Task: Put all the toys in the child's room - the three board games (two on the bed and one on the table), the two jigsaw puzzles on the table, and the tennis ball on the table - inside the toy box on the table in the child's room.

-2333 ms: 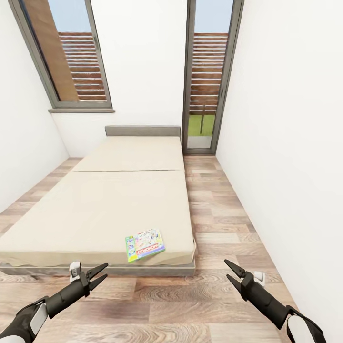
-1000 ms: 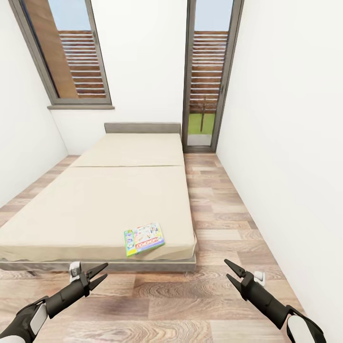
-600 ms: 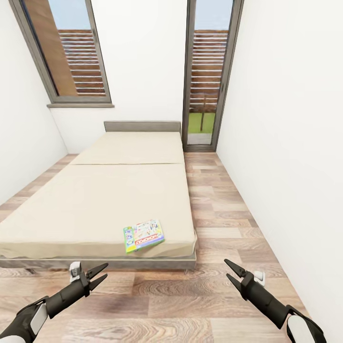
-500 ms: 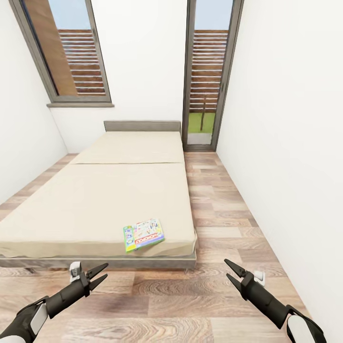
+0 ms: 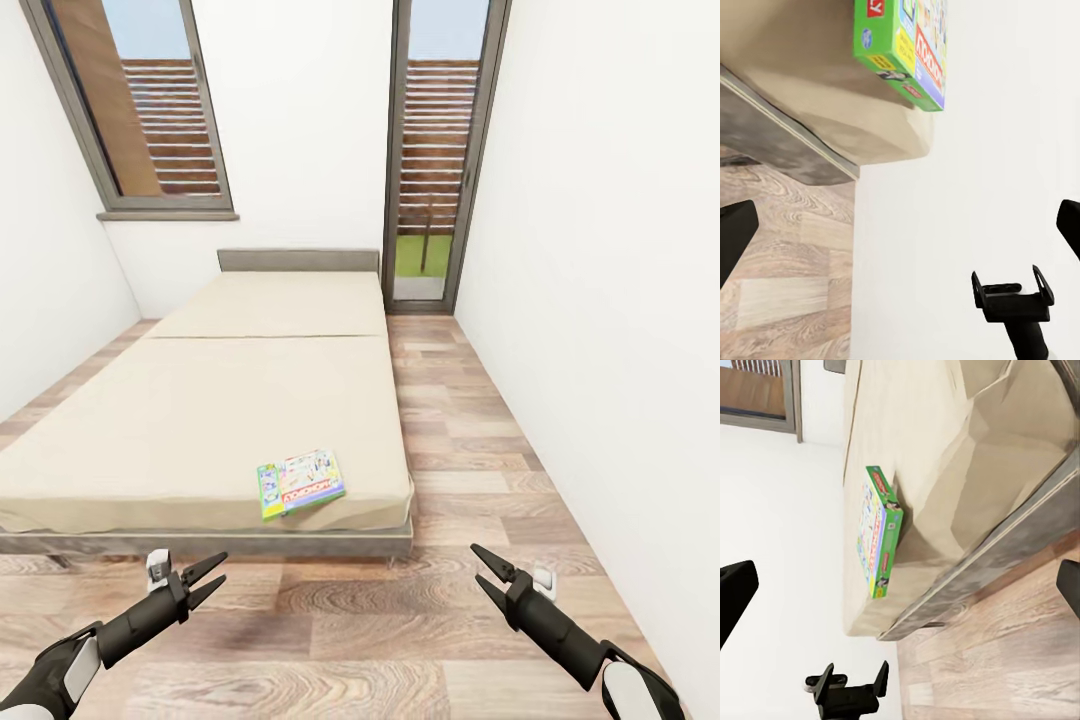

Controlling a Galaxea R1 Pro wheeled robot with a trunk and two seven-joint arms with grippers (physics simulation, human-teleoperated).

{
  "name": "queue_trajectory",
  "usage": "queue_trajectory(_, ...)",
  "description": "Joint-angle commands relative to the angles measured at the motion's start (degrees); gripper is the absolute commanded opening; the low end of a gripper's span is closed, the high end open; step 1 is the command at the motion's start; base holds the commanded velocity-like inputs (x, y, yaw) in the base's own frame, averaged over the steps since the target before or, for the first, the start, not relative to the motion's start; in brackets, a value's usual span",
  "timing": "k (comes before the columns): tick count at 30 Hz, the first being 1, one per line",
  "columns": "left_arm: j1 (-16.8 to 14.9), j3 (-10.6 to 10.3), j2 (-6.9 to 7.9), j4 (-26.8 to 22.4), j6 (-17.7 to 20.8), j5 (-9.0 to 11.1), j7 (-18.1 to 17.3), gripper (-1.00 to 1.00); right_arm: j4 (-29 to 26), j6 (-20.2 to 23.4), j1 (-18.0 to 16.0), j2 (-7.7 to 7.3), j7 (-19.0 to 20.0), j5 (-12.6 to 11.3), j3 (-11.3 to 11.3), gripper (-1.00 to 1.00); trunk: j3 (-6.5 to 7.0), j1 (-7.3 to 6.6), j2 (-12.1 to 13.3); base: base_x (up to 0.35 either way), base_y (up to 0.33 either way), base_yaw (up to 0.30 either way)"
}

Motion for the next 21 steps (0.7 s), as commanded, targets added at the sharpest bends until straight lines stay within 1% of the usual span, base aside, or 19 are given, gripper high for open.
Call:
queue_trajectory(1, 0.0, 0.2, -0.01, 0.0, 0.6, 0.0, -0.2, 1.0, 0.0, 0.4, 0.0, 0.01, 0.1, -0.2, -0.1, 1.0, -0.23, 0.22, -0.4, 0.0, 0.0, 0.0)
queue_trajectory(7, 0.0, 0.1, -0.01, 0.0, 0.6, 0.0, -0.2, 1.0, 0.1, 0.4, 0.0, 0.01, 0.0, -0.2, -0.1, 1.0, -1.31, 1.53, -2.8, 0.0, 0.0, 0.0)
queue_trajectory(21, 0.0, 0.1, -0.01, 0.0, 0.7, -0.2, -0.2, 1.0, 0.0, 0.4, 0.0, 0.01, -0.2, -0.2, 0.0, 1.0, -1.31, 1.53, -2.8, 0.005, -0.005, 0.0)
